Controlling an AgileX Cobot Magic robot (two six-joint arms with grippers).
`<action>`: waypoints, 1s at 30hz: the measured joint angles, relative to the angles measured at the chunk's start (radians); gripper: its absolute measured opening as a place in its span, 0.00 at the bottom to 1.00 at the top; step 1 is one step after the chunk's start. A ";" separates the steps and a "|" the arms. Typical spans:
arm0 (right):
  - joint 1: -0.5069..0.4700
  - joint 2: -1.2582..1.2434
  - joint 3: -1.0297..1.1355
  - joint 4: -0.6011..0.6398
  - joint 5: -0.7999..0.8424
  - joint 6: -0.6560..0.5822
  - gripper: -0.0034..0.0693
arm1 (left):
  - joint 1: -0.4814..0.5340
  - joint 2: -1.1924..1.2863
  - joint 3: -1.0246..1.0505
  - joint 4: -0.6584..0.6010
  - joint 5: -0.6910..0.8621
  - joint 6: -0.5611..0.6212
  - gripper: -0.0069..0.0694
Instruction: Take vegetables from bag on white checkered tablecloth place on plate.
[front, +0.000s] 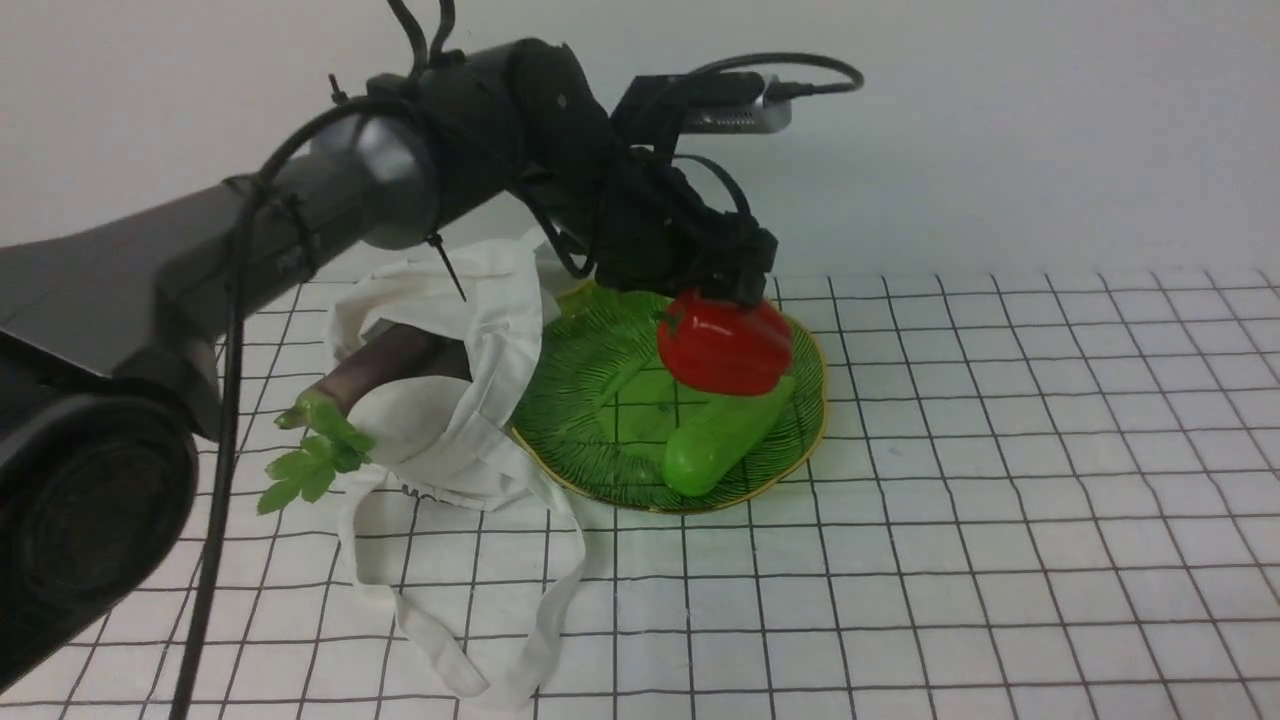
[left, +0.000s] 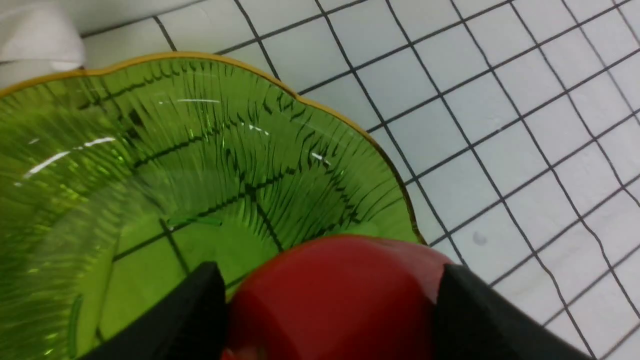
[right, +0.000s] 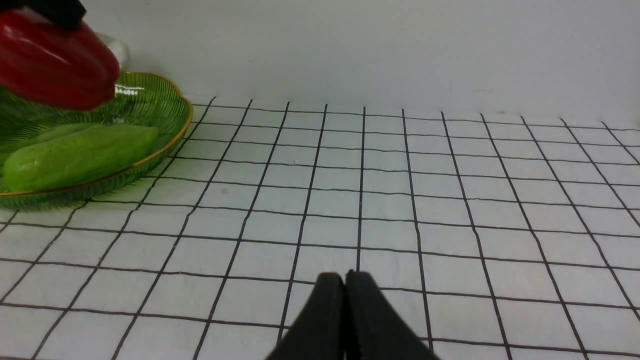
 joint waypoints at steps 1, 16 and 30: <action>0.000 0.000 0.000 0.000 0.000 0.000 0.03 | 0.000 0.004 0.000 0.001 -0.008 0.000 0.72; 0.000 0.000 0.000 0.000 0.000 0.000 0.03 | 0.001 0.016 -0.023 0.021 -0.002 0.000 0.92; 0.000 0.000 0.000 0.000 0.000 0.000 0.03 | 0.039 -0.294 -0.184 0.298 0.519 0.011 0.16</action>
